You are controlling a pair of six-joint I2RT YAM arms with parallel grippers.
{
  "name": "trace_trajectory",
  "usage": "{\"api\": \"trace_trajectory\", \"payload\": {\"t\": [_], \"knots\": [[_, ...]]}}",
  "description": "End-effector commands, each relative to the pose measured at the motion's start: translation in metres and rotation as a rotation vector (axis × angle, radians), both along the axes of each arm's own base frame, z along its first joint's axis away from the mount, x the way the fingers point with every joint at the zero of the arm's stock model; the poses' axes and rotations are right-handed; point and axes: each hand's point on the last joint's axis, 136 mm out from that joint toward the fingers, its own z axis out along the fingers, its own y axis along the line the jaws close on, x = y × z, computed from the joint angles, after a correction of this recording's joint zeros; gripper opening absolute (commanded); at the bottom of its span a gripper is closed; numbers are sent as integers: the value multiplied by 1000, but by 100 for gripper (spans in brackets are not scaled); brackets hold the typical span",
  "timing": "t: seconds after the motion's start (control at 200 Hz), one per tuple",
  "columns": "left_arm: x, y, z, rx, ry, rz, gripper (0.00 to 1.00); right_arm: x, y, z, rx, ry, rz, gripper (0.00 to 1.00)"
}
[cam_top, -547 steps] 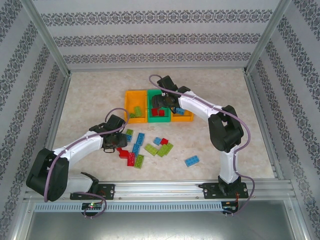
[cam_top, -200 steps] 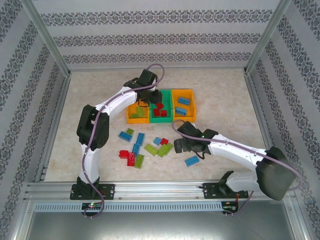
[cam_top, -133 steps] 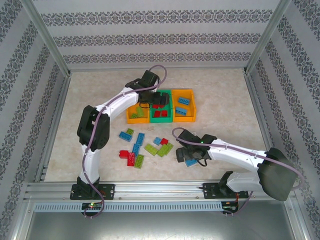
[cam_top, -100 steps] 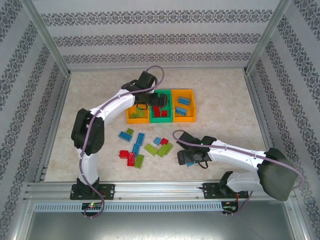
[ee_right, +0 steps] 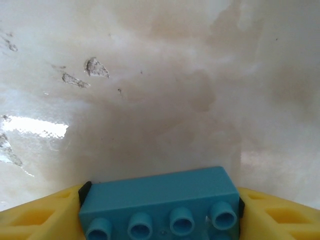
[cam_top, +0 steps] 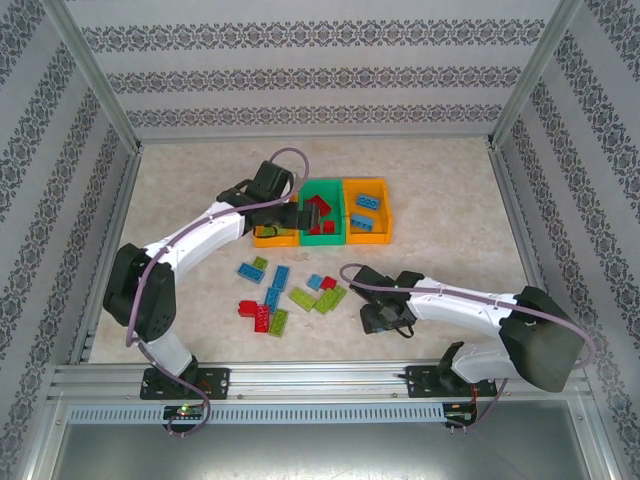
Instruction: Sort the legos into containers by color
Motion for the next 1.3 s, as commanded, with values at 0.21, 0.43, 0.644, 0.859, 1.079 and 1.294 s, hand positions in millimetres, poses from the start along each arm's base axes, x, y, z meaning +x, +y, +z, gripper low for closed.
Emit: {"api": "trace_trajectory", "payload": {"t": [0.21,0.43,0.644,0.859,1.079,1.294], "knots": [[-27,38,16,50,-79,87,99,12,6,11,17,-66,1,47],[-53,61,-1,104,-34,112,99,78,12,59,122,-220,-54,46],[-88,85,-33,164,47,147,99,174,9,112,167,-394,-113,46],[-108,96,-51,173,93,172,99,253,9,112,107,-420,-142,47],[-108,105,-57,217,97,199,99,295,-1,95,79,-415,-205,49],[-95,99,-71,262,113,131,99,309,3,84,71,-392,-185,59]]}}
